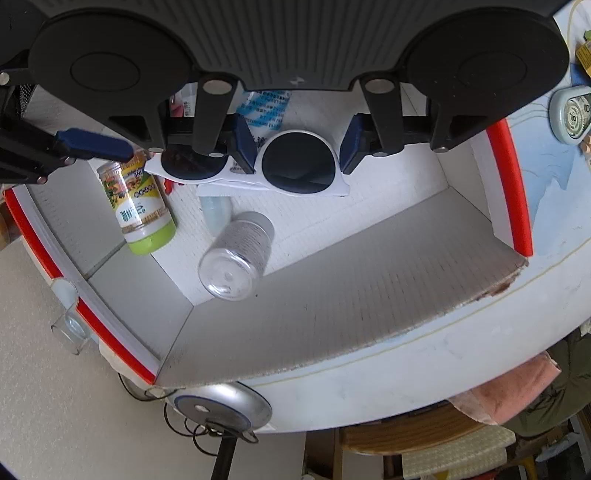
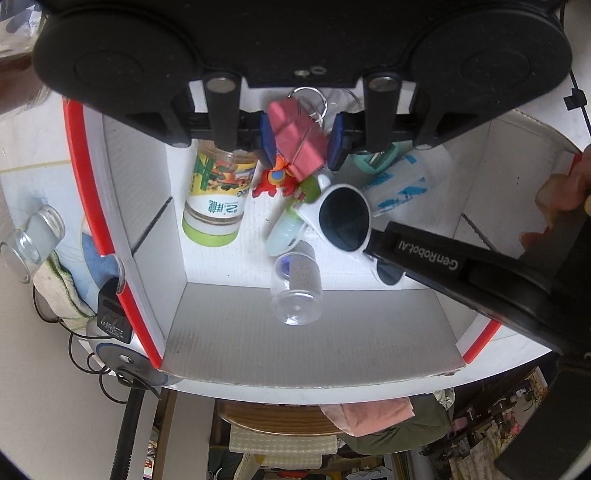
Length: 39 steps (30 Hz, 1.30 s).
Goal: Organize rigid objects
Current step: 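Open both tools to release the sunglasses and clip inside the box, then withdraw both tools from the box toward the remaining table items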
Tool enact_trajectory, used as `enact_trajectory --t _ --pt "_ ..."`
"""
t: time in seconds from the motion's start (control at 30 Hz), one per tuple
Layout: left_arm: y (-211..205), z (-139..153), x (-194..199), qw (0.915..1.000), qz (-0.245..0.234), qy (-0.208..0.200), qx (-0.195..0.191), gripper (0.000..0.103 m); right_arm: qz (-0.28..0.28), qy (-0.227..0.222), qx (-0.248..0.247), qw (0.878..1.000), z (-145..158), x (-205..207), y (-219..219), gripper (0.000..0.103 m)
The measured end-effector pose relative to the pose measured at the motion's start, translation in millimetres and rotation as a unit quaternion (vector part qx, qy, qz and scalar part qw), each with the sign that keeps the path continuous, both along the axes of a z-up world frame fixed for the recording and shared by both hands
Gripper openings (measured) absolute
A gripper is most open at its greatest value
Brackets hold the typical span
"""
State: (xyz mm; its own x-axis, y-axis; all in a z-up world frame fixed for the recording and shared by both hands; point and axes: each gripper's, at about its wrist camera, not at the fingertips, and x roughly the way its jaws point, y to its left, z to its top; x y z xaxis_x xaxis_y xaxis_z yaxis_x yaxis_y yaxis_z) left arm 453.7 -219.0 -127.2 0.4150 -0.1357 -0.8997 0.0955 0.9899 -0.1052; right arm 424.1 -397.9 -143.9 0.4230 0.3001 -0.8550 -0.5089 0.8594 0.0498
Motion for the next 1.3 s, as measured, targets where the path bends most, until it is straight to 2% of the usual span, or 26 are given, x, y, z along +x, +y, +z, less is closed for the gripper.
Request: enact_trajectory --t 0.07,0.23,0.47,0.53,0.67,0.8,1.07,1.13,1.2,1.3 --pt "-1.0 -0.6 -1.1 1.0 -0.004 0.004 0.0 0.051 -0.002 -0.002 -0.001 1.0 1.3 -0.5 -0.7 0.035" --pt "-3.1 6.1 -8.0 0.9998 -0.012 -0.003 -0.013 0.067 -0.006 -0.004 -0.001 1.0 6.3 -3.7 -4.0 0.04" --pt "-2.2 22.6 -21.7 0.9992 -0.013 -0.028 -0.023 0.068 -0.011 -0.013 0.004 1.0 16.4 -12.0 -8.5 0.046" --pt "-1.1 29.6 -27.7 0.9988 -0.014 -0.039 -0.026 0.068 -0.009 -0.017 0.005 1.0 20.4 -15.1 -8.3 0.054" --pt "4.1 43.5 -42.1 0.9976 -0.013 -0.061 -0.03 0.068 -0.004 -0.025 0.012 1.0 30.4 -23.4 -7.7 0.057" --pt "14.2 59.1 -60.4 0.9957 -0.01 -0.083 -0.04 0.068 -0.002 -0.036 0.021 0.999 41.3 -32.8 -5.7 0.066" --pt "37.0 90.0 -103.7 0.9904 -0.001 -0.135 -0.029 0.068 -0.007 -0.06 0.049 0.997 66.5 -55.0 -0.1 0.082" --pt "45.6 95.8 -115.9 0.9891 0.004 -0.144 -0.031 0.073 -0.012 -0.074 0.049 0.996 72.6 -63.0 4.3 0.09" --pt "56.5 100.5 -128.5 0.9875 0.011 -0.153 -0.037 0.076 -0.012 -0.085 0.053 0.995 78.6 -71.9 8.7 0.092" --pt "73.4 105.7 -145.4 0.986 0.02 -0.162 -0.033 0.076 -0.012 -0.093 0.066 0.993 86.8 -84.3 17.6 0.098"
